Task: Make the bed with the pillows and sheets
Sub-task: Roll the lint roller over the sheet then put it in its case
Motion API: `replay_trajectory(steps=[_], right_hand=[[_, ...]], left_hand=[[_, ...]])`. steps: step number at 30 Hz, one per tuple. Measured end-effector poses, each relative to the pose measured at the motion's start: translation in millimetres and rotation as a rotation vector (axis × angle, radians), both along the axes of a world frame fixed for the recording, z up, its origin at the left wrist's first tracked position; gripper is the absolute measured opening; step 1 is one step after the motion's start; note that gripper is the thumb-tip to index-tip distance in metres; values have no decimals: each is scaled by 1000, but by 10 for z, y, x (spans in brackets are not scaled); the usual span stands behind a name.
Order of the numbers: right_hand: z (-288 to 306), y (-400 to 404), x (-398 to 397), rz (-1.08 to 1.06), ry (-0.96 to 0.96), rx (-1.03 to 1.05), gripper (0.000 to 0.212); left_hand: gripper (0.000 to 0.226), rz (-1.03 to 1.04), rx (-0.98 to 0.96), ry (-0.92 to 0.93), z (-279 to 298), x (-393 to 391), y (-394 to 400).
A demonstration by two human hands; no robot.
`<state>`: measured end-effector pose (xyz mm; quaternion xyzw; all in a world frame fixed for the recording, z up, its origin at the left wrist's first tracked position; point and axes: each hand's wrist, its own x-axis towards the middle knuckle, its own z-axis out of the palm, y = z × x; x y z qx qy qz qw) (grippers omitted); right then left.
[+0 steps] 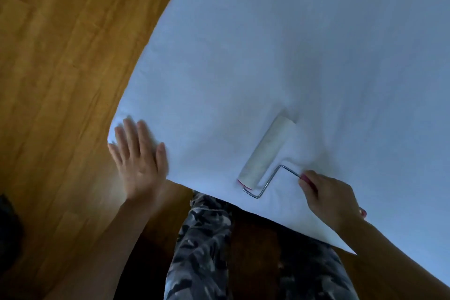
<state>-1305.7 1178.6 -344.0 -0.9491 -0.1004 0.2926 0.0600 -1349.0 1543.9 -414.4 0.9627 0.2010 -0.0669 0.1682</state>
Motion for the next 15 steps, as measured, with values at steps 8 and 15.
replay_trajectory(steps=[8, 15], right_hand=[[-124, -268, 7, 53, 22, 179, 28], [-15, -1739, -404, 61, 127, 222, 34]], left_hand=[[63, 0, 7, -130, -34, -121, -989], [56, 80, 7, -197, 18, -80, -2433]])
